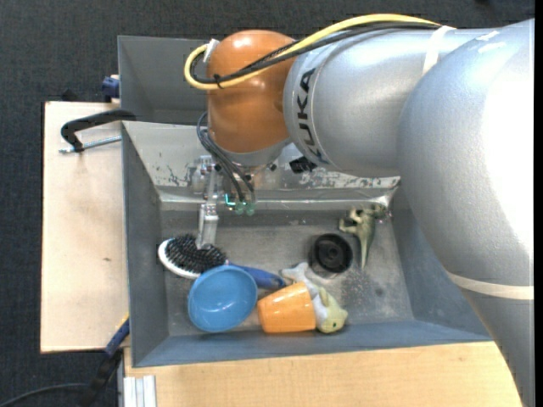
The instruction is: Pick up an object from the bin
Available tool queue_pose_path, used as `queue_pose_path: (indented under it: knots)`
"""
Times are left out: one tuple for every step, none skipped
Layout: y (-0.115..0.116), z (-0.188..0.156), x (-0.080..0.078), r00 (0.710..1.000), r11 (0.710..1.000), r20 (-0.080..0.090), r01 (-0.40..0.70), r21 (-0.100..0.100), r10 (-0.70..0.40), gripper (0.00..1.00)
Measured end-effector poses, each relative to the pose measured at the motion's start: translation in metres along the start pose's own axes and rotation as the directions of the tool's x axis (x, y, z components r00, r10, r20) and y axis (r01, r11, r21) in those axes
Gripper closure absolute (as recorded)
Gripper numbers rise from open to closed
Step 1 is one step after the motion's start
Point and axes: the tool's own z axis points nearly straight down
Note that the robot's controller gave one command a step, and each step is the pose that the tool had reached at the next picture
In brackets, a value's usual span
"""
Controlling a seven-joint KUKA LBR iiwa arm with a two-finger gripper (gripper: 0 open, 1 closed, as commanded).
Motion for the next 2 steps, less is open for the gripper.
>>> queue_pose_path:
  knots:
    - [-0.081,0.081,0.024,0.732,0.732,0.006,0.681,0.005,-0.681,0.00]
    - [-0.018,0.084,0.070,0.725,0.725,0.004,0.689,0.006,-0.689,0.00]
